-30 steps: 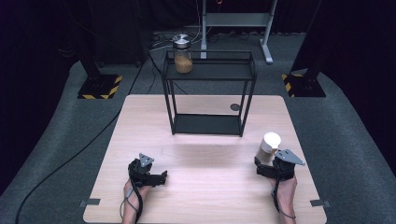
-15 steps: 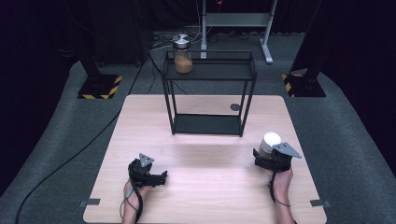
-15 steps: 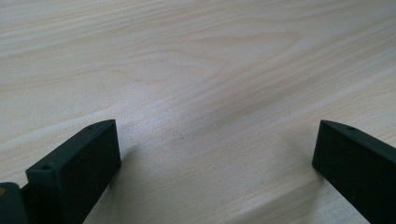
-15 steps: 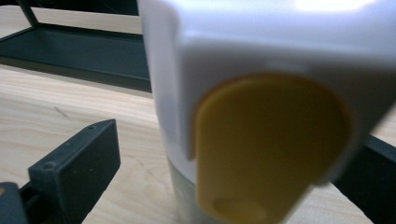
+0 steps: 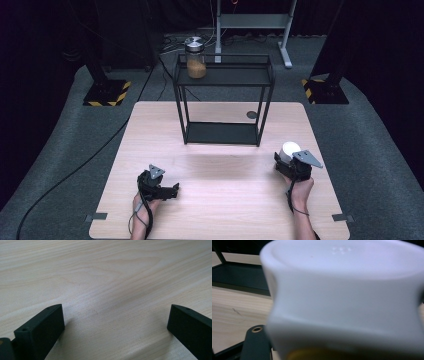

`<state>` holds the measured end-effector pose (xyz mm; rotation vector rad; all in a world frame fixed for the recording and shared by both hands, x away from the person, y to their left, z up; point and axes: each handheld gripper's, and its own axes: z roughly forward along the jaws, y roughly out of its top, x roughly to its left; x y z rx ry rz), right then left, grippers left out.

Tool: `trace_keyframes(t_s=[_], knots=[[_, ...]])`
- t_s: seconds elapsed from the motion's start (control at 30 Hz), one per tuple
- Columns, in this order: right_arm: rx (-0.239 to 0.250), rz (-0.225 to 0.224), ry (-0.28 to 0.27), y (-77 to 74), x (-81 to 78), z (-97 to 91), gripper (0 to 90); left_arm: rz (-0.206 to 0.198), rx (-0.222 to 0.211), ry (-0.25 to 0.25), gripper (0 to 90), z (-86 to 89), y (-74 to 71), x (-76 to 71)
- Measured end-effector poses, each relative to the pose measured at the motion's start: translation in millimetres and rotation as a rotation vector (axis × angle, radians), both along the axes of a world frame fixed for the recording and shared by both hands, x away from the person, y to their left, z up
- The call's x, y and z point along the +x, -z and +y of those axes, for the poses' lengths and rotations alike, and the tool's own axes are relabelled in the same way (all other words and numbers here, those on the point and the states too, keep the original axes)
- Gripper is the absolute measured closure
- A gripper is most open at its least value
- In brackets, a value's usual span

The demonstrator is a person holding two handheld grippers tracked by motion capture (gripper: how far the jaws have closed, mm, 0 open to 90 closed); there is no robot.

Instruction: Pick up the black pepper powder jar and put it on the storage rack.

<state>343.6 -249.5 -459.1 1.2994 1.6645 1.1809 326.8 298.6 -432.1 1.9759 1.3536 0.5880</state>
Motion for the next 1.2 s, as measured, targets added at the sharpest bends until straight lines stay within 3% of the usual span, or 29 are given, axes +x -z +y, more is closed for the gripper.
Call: trace_keyframes(t_s=[0.07, 0.23, 0.53, 0.93, 1.2], knots=[[-0.024, -0.003, 0.000, -1.0, -1.5, 2.8, 29.8, 0.000, -0.001, 0.000, 0.6, 0.0, 0.1, 0.0], [-0.031, 0.000, -0.007, -2.8, -2.5, 2.8, 29.8, 0.000, 0.000, 0.001, 0.6, 0.1, 0.0, 0.1], [-0.020, -0.009, -0.016, -7.1, -10.7, 1.3, 29.7, 0.001, 0.003, 0.006, 0.4, 0.3, -0.3, 0.4], [0.035, -0.002, -0.061, -17.8, -18.1, -9.4, 29.8, 0.001, 0.005, 0.009, 0.4, 0.2, -0.4, 0.5], [0.020, -0.027, -0.084, -26.1, -26.3, -5.3, 29.7, 0.000, 0.005, 0.012, 0.5, 0.0, -0.3, 0.5]])
